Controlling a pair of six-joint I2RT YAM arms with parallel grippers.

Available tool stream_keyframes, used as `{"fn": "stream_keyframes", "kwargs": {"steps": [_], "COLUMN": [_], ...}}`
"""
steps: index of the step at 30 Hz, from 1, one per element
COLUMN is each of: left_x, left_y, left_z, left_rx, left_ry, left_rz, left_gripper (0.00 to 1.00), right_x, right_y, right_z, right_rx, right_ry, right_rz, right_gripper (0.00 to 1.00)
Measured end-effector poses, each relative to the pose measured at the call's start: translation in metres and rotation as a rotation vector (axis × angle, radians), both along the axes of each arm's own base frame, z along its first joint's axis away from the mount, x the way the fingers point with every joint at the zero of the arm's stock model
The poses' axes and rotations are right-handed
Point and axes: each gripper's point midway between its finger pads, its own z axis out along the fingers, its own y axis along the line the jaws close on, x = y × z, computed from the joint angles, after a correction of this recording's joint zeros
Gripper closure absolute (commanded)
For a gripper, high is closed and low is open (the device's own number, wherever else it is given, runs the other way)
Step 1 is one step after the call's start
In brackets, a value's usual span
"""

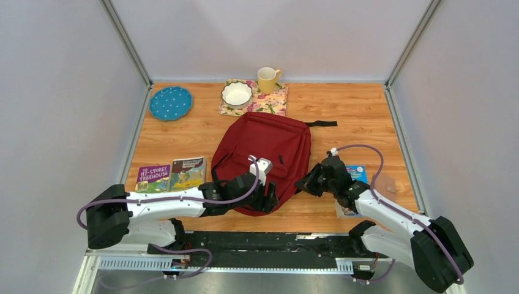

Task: Pack the student bag
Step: Unzip the student bag at the center of the board.

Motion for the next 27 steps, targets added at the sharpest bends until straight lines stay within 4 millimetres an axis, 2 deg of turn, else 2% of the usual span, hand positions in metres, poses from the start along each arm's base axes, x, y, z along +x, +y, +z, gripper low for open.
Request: {"fn": "stream_keyframes", "kwargs": {"steps": [7, 14, 23, 24, 25, 27], "left_x": [0.004, 0.009, 0.010, 0.010, 0.010, 0.010], "left_y": [-0.006, -0.015, -0.016, -0.016, -0.016, -0.016], "left_z": [-0.008, -0.003, -0.012, -0.012, -0.013, -0.013], "left_rx": [-0.001, -0.042, -0.030, -0.030, -0.030, -0.032], "left_ry": [-0.005, -0.021, -0.010, -0.008, -0.006, 0.000], "left_rz": [0.008, 0.020, 0.028, 0.029, 0.030, 0.037], "left_gripper": [0.28, 0.44, 0.45, 0.49, 0.60, 0.69], "right_x": [-0.001, -0.001, -0.002, -0.002, -0.002, -0.002], "right_y": [0.001, 0.001, 0.001, 0.001, 0.000, 0.000], "right_z": [0.007, 0.007, 0.008, 0.008, 0.008, 0.009], "right_rx": [0.014, 0.015, 0.016, 0.017, 0.017, 0.019], "right_ry": [-0.017, -0.016, -0.017, -0.018, -0.018, -0.019], "right_rz": [0.004, 0.005, 0.005, 0.005, 0.004, 0.004], "right_gripper": [1.00, 1.00, 1.00, 1.00, 1.00, 1.00]}}
